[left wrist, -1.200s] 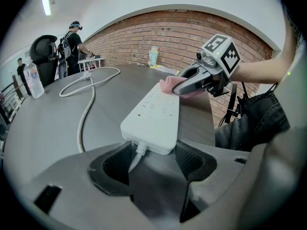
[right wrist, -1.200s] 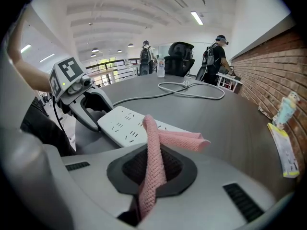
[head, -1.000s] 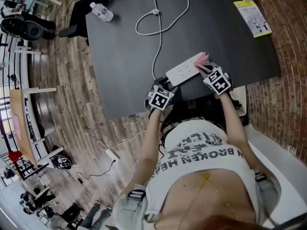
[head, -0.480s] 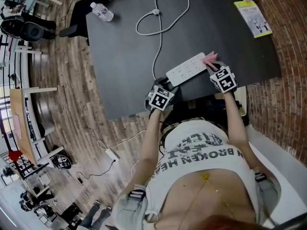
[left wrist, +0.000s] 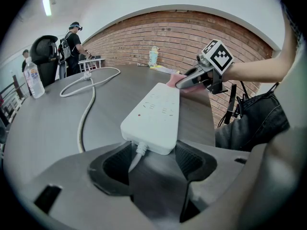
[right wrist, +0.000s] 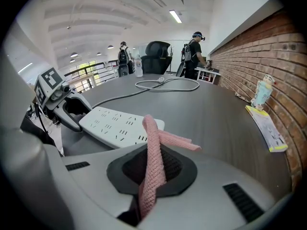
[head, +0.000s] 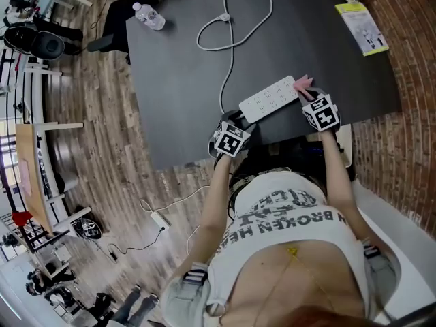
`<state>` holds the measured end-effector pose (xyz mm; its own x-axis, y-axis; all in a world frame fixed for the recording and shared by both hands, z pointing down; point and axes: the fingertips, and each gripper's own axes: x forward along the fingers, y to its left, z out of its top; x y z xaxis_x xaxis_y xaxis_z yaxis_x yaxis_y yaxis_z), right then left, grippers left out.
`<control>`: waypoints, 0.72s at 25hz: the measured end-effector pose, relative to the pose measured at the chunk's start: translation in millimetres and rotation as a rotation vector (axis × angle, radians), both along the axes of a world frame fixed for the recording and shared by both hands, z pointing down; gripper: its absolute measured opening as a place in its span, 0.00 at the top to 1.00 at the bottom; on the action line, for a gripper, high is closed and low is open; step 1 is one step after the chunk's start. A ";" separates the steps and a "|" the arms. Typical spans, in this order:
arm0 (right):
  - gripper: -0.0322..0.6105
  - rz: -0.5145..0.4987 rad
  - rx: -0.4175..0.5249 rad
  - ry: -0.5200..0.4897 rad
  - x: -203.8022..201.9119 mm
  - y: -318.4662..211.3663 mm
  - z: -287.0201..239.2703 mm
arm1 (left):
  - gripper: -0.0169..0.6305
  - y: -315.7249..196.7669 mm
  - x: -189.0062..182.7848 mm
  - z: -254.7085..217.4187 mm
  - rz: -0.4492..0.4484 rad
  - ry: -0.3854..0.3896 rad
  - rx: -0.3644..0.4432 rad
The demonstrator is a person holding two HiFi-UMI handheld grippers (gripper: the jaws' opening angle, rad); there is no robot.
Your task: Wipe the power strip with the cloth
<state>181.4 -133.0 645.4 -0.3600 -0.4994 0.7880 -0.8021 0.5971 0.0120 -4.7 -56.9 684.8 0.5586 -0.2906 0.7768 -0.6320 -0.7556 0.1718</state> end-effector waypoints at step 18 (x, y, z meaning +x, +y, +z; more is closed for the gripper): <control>0.92 -0.136 0.062 0.046 -27.6 6.6 -16.8 | 0.56 0.1 1.4 -43.1 0.007 0.063 0.073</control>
